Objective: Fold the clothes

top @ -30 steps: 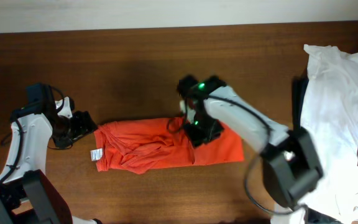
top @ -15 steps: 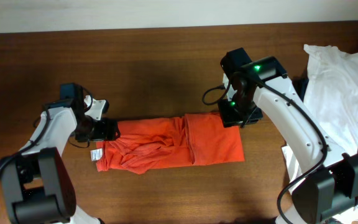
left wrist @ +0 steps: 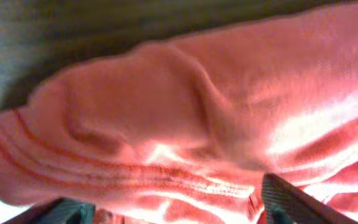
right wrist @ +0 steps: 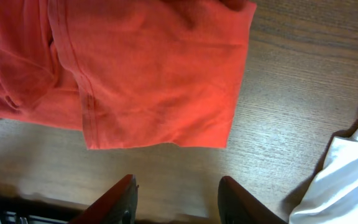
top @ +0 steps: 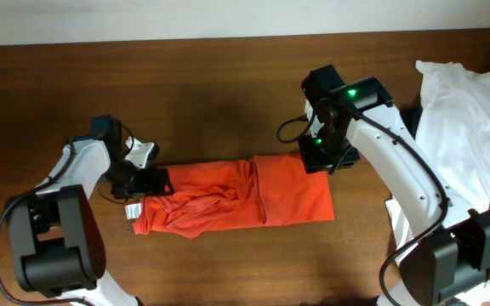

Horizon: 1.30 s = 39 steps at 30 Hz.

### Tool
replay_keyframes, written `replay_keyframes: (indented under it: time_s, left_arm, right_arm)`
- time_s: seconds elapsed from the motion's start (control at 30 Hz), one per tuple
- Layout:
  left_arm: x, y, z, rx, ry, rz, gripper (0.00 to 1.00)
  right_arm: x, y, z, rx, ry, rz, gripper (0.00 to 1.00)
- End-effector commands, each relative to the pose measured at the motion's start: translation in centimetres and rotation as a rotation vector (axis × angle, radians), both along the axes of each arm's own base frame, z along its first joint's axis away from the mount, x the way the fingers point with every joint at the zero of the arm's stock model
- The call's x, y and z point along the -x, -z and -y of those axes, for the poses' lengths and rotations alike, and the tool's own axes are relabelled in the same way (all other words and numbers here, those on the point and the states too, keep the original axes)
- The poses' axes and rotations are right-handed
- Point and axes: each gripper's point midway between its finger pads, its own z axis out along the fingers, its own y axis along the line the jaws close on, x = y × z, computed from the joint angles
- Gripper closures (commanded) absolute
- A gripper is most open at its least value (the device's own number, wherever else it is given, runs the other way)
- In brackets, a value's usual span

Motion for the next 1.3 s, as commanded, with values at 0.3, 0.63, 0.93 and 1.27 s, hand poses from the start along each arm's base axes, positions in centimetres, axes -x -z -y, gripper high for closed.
replay_keyframes:
  time_s: [0.3, 0.63, 0.93, 1.27]
  left_arm:
    - [5.0, 1.8, 0.2, -0.001, -0.089, -0.247, 0.26]
    - [4.1, 1.7, 0.4, 0.021, -0.095, -0.211, 0.95]
    - [-2.1, -4.8, -8.0, -0.105, -0.292, -0.085, 1.00]
    - [-2.4, -12.3, -4.1, 0.045, -0.298, -0.139, 0.99]
  right_arm:
    - [-0.3, -0.2, 0.4, 0.012, 0.014, 0.014, 0.54]
    - [-0.3, -0.2, 0.4, 0.013, 0.014, 0.011, 0.54]
    - [-0.8, -0.1, 3.1, 0.053, 0.079, 0.008, 0.54]
    - [-1.6, -0.1, 8.5, 0.079, 0.180, -0.001, 0.49]
